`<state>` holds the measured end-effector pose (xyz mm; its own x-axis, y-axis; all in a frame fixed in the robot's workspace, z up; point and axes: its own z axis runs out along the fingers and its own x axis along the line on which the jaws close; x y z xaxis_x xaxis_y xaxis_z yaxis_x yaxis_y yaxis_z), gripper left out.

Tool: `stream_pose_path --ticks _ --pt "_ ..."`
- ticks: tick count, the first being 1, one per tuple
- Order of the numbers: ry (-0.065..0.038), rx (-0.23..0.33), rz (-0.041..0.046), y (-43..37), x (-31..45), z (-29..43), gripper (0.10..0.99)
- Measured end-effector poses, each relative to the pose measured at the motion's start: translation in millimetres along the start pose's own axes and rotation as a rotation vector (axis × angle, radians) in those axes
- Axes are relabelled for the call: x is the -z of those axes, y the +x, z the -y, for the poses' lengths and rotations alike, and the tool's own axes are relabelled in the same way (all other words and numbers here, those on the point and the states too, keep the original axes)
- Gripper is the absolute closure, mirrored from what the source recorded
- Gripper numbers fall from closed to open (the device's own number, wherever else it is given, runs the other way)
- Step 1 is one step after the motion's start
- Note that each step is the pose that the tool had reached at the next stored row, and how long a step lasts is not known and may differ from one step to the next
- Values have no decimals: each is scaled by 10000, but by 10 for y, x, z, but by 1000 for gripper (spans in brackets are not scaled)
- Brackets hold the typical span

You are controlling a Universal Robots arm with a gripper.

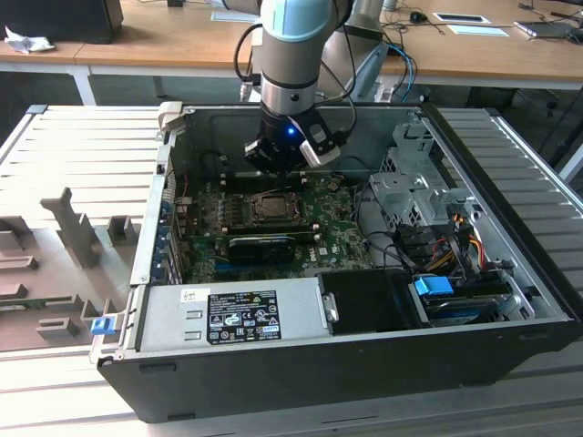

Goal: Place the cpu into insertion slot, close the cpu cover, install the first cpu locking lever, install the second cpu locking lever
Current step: 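Install the first cpu locking lever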

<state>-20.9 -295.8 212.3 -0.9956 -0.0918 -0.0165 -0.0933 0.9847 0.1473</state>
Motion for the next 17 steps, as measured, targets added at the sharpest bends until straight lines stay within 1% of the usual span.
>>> stream_pose_path --ticks 13,17 --pt "-1 0 1 -1 -11 16 980" --pt "-11 0 1 2 -11 43 980"
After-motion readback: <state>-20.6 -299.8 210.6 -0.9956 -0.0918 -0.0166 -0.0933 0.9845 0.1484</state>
